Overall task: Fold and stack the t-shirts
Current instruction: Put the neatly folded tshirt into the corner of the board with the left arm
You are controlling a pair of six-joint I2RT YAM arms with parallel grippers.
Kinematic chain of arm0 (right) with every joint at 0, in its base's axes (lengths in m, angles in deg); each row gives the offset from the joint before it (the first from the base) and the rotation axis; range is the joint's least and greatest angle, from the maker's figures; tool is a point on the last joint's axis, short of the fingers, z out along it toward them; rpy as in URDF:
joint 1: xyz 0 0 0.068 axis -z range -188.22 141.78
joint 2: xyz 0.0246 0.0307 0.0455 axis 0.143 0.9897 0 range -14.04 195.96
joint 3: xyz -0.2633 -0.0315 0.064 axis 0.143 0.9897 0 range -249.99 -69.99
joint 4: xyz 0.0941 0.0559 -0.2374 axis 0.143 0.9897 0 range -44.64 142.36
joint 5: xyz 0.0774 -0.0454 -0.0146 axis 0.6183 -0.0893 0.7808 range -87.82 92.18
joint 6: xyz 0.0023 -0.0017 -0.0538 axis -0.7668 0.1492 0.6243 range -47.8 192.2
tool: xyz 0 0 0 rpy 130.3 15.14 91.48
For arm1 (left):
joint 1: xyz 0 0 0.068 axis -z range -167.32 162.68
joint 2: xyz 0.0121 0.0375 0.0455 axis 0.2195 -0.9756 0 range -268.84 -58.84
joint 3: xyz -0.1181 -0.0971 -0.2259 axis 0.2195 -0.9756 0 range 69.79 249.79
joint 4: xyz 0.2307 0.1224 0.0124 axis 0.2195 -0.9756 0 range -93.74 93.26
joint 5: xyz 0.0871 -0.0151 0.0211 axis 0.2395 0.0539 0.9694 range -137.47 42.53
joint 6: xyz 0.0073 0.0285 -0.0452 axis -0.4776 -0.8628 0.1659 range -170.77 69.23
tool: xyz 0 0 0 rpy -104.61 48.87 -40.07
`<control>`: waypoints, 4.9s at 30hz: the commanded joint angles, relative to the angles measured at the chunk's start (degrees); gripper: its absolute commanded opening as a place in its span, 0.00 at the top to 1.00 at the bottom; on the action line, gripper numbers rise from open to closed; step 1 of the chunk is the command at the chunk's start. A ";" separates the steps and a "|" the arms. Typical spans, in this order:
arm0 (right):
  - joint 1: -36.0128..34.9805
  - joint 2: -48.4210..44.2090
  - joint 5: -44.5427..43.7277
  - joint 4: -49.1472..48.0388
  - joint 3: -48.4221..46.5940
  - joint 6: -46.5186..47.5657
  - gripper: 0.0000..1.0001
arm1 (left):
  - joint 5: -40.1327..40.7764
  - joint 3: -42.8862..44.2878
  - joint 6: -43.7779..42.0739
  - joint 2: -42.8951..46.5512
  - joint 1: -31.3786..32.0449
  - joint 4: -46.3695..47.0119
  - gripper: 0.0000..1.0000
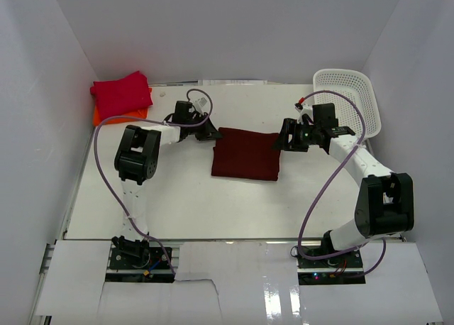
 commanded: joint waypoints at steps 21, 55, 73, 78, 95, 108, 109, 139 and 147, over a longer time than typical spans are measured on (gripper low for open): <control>-0.22 -5.99 0.34 1.76 2.70 -0.65 0.30 | 19.93 25.63 -13.28 1.89 -6.60 -36.07 1.00; -2.94 -12.85 -0.98 2.47 10.96 -3.38 0.30 | 25.81 51.83 -18.37 0.04 -18.55 -29.04 1.00; -5.93 -12.76 -2.03 4.58 13.07 -3.73 0.30 | 32.41 47.08 -24.53 3.21 -25.75 -23.42 1.00; -7.94 -12.06 -2.47 3.96 14.22 -4.69 0.30 | 32.84 48.50 -22.68 3.20 -28.57 -23.07 1.00; -11.55 -11.80 -4.93 3.97 15.62 -7.50 0.30 | 32.84 49.72 -21.54 -0.57 -33.50 -13.04 1.00; -13.40 -9.87 -5.29 4.75 15.63 -9.44 0.30 | 36.43 38.28 -22.68 -6.54 -34.91 1.11 1.00; -13.57 -9.69 -5.29 4.75 15.54 -9.61 0.30 | 36.89 38.56 -22.68 -7.33 -34.91 1.19 1.00; -20.52 -0.37 -6.25 3.52 9.65 -13.83 0.30 | 36.63 49.02 -18.99 -18.85 -40.09 4.62 0.85; -20.78 -0.37 -6.25 3.26 9.91 -13.92 0.30 | 30.13 49.11 -16.01 -20.35 -40.09 4.97 0.54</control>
